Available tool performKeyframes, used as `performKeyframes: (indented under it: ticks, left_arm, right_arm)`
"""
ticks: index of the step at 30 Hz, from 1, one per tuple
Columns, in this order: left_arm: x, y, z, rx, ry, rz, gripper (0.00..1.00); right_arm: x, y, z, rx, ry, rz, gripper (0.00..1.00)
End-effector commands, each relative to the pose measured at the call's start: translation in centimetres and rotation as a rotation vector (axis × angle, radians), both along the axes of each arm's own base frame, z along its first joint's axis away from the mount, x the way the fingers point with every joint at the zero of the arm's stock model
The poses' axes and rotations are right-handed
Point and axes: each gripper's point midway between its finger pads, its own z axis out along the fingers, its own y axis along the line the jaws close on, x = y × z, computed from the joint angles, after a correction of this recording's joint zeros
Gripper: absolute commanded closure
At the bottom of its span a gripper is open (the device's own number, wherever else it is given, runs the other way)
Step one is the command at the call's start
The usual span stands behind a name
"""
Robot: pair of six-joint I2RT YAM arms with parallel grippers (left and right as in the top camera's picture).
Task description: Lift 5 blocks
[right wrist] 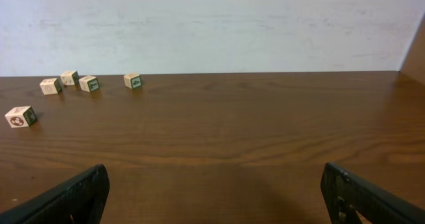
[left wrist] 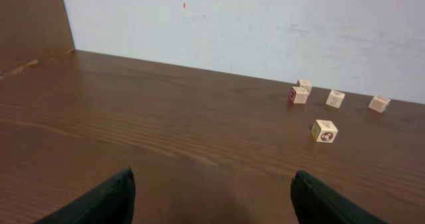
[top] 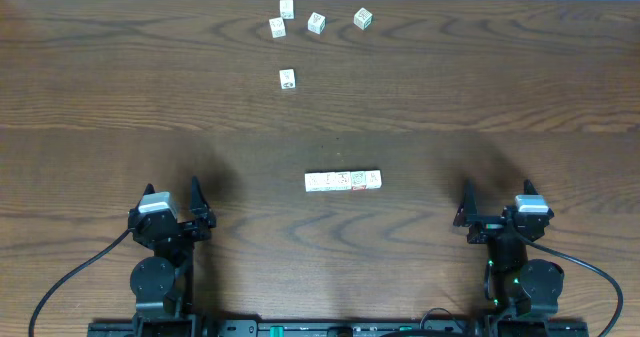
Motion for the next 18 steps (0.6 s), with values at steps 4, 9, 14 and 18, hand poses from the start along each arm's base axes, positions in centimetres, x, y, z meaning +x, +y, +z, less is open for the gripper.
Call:
performKeyframes:
  ticks: [4,9,14,18]
  left_arm:
    - [-0.11,0.11,-1.62,-0.001,0.047,0.008,0.25]
    - [-0.11,0.1,-1.64,-0.001,0.048,0.007,0.24]
    - [-0.1,0.1,-1.69,-0.001,0.051,0.007,0.24]
    - [-0.1,0.11,-1.69,-0.001,0.051,0.008,0.25]
  right_arm:
    - [-0.03,-0.21,-0.06,-0.019,0.001,-0.007,0.01]
    - [-0.03,-0.21,-0.06,-0.019,0.001,-0.007,0.01]
    - [-0.03,-0.21,-0.06,-0.018,0.001,-0.007,0.01]
    - [-0.03,-0.21,-0.06,-0.019,0.001,-0.007,0.01]
